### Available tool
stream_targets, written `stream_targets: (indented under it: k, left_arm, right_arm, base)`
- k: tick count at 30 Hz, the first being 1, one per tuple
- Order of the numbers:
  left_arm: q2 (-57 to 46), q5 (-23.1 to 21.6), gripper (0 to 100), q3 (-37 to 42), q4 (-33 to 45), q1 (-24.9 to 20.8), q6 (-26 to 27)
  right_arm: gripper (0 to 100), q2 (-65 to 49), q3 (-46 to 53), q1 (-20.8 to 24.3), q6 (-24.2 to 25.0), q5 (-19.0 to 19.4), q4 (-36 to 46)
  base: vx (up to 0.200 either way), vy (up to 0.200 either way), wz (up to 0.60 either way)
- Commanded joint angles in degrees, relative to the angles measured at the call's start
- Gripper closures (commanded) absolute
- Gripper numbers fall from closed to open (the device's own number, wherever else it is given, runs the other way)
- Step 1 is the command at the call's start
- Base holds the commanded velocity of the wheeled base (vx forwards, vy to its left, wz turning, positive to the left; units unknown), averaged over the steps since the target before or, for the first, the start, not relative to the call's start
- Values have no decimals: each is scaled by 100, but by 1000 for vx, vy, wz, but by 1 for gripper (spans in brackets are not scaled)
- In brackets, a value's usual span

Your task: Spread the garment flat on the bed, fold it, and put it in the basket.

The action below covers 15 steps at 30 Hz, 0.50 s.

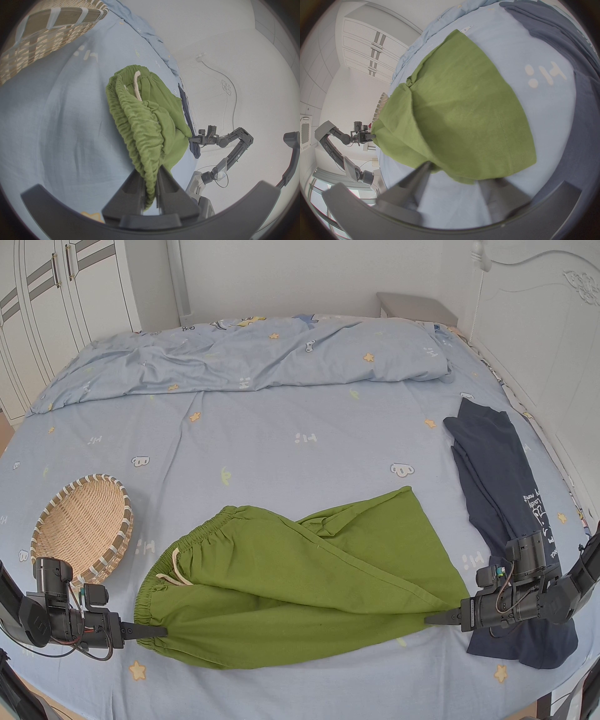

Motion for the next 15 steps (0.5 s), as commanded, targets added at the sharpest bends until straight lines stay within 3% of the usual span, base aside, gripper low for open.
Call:
stream_targets:
  k: [1,11,15]
  left_arm:
    - [29,1,100,-8,-5,8,-2]
    - [-42,-8,100,-149,259,17,-89]
    - [-472,45,100,-562,1489,87,-116]
  right_arm:
    - [100,88,13,-65,6,37,21]
    - [100,-79,93,-188,6,37,39]
    - [100,-861,400,-126,15,29,259]
  base:
    - [0,0,0]
    - [0,0,0]
    - [0,0,0]
